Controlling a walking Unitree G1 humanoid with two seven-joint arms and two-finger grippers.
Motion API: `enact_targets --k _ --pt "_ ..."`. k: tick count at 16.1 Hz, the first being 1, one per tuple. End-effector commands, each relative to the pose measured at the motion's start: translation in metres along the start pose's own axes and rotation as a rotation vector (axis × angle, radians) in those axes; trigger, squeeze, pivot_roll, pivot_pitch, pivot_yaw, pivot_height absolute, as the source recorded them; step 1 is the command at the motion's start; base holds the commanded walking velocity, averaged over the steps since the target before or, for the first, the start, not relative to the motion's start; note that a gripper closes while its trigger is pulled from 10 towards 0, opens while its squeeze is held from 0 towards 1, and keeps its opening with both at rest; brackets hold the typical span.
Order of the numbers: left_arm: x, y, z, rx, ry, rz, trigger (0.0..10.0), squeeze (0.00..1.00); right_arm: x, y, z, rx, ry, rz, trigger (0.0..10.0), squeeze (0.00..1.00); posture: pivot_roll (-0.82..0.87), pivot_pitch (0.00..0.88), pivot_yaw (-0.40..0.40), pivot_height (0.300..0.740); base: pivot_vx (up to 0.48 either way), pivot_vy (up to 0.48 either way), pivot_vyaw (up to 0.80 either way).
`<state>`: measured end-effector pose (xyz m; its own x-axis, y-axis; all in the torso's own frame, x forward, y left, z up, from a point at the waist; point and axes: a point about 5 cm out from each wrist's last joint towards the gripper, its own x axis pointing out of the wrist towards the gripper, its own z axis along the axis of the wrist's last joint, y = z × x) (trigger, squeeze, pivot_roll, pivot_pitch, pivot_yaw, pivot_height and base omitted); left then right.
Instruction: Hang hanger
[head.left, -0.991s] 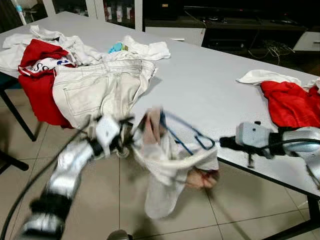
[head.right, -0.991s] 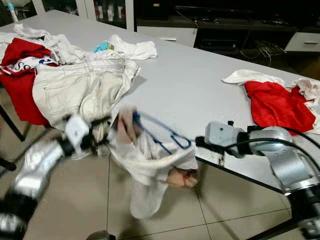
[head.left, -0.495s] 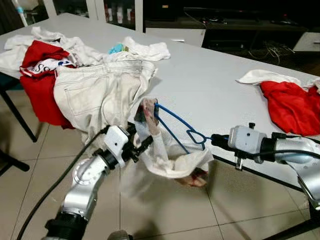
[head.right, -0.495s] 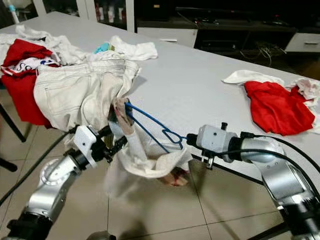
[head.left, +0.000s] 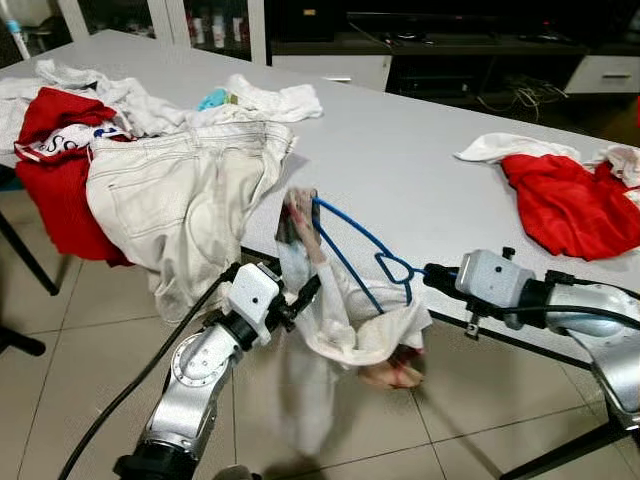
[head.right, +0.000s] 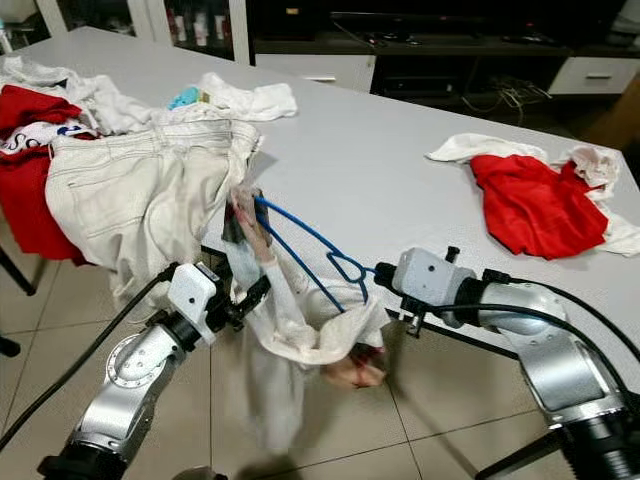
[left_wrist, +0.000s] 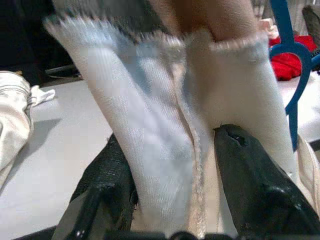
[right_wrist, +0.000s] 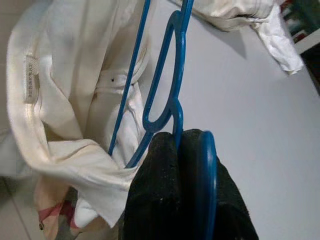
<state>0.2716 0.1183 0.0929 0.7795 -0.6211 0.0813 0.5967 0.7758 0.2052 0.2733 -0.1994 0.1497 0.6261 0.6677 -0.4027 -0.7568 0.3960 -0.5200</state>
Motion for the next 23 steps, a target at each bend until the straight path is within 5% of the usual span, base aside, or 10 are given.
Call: enact_targets --k 1,9,10,11,17,18,19,20,23 --pt "0.004 0.0 0.005 0.026 -0.015 0.007 10.0 0.0 -0.003 -0.01 0.009 -0.027 -0.026 -0.06 0.0 0.0 -0.04 0.0 -0.021 0.74 0.0 0.0 0.0" --pt "0.045 0.036 0.026 0.03 -0.069 0.159 10.0 0.0 0.009 -0.019 0.018 -0.03 -0.065 -0.137 0.0 0.0 -0.04 0.0 -0.033 0.74 0.0 0.0 0.0" --pt "0.046 0.036 0.027 0.026 -0.077 0.15 10.0 0.11 0.01 -0.019 0.019 -0.03 -0.07 -0.144 0.0 0.0 -0.04 0.0 -0.031 0.74 0.0 0.0 0.0" --pt "0.047 0.034 0.026 0.024 -0.087 0.111 10.0 1.0 0.011 -0.02 0.02 -0.03 -0.077 -0.154 0.0 0.0 -0.05 0.0 -0.03 0.74 0.0 0.0 0.0" --pt "0.055 0.027 0.019 0.023 -0.041 0.064 10.0 1.0 0.017 -0.019 0.025 -0.034 -0.1 -0.151 0.0 0.0 -0.04 0.0 -0.032 0.74 0.0 0.0 0.0" --pt "0.057 0.027 0.018 0.017 -0.038 0.064 10.0 0.29 0.018 -0.019 0.027 -0.036 -0.108 -0.15 0.0 0.0 -0.04 0.0 -0.032 0.74 0.0 0.0 0.0" --pt "0.057 0.028 0.018 0.017 -0.036 0.065 10.0 0.0 0.019 -0.019 0.027 -0.037 -0.109 -0.151 0.0 0.0 -0.04 0.0 -0.032 0.74 0.0 0.0 0.0" --pt "0.057 0.027 0.018 0.004 -0.039 0.038 0.0 0.0 0.02 -0.018 0.029 -0.038 -0.118 -0.146 0.0 0.0 -0.04 0.0 -0.031 0.74 0.0 0.0 0.0" --pt "0.055 0.026 0.014 -0.009 -0.031 0.033 0.0 0.0 0.025 -0.01 0.03 -0.034 -0.135 -0.132 0.0 0.0 -0.04 0.0 -0.031 0.74 0.0 0.0 0.0"
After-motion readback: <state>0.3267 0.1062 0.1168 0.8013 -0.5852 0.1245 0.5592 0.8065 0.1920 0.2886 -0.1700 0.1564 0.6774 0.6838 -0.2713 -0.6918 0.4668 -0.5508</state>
